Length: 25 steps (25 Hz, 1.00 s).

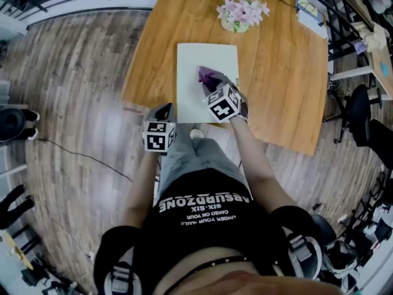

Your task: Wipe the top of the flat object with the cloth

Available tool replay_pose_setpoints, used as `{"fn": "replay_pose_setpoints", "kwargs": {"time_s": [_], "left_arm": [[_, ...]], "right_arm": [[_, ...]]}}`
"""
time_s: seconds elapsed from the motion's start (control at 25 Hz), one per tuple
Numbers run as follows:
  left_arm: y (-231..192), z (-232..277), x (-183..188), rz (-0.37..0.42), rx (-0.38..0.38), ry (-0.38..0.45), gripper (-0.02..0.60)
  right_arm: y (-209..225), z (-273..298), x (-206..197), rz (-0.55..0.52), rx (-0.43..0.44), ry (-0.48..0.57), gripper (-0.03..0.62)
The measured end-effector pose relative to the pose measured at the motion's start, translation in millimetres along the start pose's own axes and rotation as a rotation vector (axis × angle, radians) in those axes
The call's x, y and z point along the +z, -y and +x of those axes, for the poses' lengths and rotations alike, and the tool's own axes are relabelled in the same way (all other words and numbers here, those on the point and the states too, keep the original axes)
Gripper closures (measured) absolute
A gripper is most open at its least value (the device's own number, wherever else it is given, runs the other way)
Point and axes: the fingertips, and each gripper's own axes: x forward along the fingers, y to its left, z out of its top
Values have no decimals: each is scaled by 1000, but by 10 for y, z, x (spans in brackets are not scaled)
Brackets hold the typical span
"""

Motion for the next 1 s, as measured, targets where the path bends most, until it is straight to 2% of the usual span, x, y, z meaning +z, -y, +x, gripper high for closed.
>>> {"fn": "replay_pose_setpoints", "kwargs": {"time_s": [0.52, 0.76, 1.0], "left_arm": [[-105, -148, -173, -51, 30, 5, 566], [-98, -186, -193, -67, 21, 9, 566], [-107, -181, -137, -74, 20, 21, 566]], "right_arm": [[-358, 220, 337, -77, 59, 23, 494], [-526, 277, 435, -184, 70, 30, 494], [-626, 276, 460, -215, 92, 41, 494]]}}
